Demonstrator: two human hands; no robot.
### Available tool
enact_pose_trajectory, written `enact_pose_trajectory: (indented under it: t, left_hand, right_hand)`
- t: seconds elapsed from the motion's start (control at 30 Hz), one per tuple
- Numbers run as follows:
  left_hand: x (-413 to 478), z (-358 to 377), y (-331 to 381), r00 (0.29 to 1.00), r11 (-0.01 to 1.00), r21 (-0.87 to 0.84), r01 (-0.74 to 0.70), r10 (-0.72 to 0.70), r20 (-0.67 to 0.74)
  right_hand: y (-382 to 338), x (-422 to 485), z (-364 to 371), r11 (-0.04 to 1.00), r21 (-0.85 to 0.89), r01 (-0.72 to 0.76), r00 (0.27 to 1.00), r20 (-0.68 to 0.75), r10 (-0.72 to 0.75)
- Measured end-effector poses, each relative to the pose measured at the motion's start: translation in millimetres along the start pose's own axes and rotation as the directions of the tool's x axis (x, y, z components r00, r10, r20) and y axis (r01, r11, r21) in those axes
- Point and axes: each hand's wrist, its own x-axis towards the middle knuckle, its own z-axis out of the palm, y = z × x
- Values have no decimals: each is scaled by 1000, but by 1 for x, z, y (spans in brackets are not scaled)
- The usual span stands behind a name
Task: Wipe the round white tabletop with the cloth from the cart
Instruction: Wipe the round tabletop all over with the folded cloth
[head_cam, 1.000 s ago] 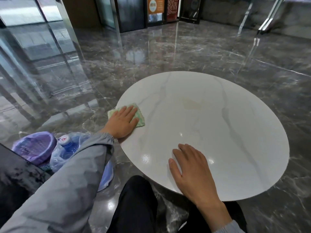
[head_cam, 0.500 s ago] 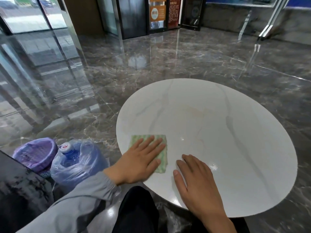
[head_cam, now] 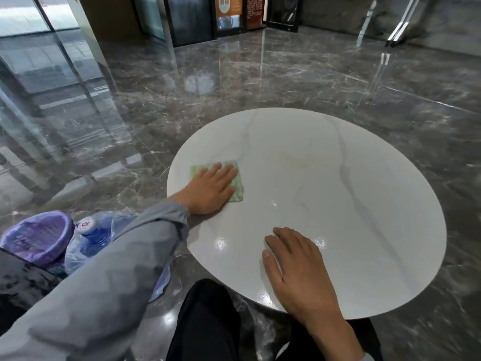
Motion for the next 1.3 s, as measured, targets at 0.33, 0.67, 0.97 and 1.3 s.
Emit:
enact_pose_trajectory:
  t: [0.33, 0.67, 0.97, 1.3]
  left_hand:
    - [-30, 5, 10, 975, 974, -42, -224, 224, -12]
    - [31, -9, 3, 1000, 1000, -18, -21, 21, -4]
    - [-39, 11, 32, 944, 943, -38, -330, 330, -4]
    - [51, -14, -18, 998, 998, -27, 58, -59, -7]
  right_hand:
    - [1, -2, 2, 998, 19, 56, 992, -115, -53]
    - [4, 0, 10, 998, 29, 55, 988, -149, -50]
    - [4, 0, 12, 998, 20, 64, 982, -182, -59]
    - [2, 2, 4, 996, 22, 83, 981, -180, -78]
